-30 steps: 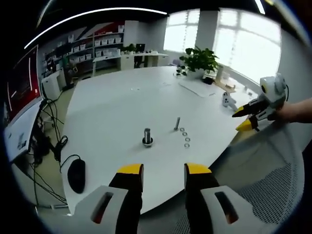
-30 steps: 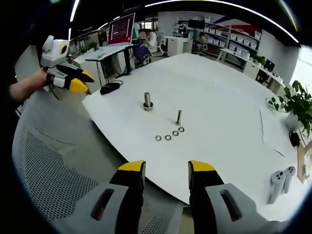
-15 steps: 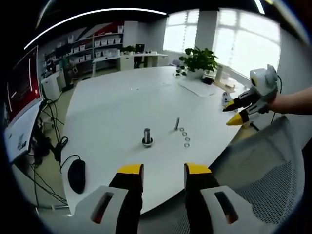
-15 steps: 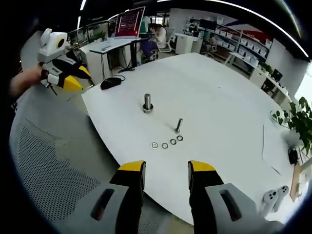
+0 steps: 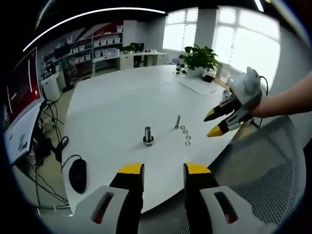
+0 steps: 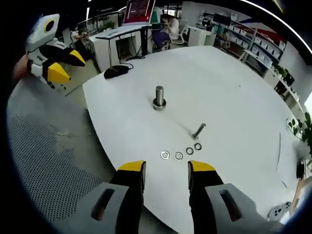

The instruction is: Place the washer onto the threaded stud by aligning its center hole with the stud, sliding it down to the base, and recovering from edge contact or off-axis alignment until the washer reaches the visible bottom stop.

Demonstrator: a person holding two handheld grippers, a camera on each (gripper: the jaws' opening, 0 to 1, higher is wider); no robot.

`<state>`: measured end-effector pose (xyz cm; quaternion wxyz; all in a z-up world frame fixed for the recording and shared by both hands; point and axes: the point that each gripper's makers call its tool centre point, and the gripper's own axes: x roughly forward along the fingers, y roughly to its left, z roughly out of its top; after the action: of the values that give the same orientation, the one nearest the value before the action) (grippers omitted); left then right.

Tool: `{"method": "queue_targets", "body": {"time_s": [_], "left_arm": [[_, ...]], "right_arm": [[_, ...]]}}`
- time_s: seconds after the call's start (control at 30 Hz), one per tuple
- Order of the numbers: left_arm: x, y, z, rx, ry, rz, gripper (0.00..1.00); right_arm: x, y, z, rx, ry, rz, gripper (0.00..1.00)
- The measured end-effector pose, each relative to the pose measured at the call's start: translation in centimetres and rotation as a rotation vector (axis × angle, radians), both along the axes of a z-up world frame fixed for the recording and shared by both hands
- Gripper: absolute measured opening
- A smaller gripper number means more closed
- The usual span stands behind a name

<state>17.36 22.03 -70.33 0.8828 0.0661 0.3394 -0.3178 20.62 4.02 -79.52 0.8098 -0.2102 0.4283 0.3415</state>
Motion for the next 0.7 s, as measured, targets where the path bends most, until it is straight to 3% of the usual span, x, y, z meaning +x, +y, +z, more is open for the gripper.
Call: {"method": "queue_targets", "body": {"time_s": [0.17,0.47,0.7], "left_arm": [[-0.2,-0.1,0.0,0.009,-0.008,-0.011,0.30],[-0.6,-0.4,-0.7,0.035,0.013,-0.040,0.29],[-0.7,-0.2,-0.8,0.038,0.018,-0.040,0.29]], "right_arm": [[0.2,0.9,-2.3,0.011,0.071,-0.016,0.31],[0.5,0.9,-6.4,-0.074,0.154,0.023,0.32],[0.8,0.7,-6.9,-0.090,0.159,0.023,0.32]]}}
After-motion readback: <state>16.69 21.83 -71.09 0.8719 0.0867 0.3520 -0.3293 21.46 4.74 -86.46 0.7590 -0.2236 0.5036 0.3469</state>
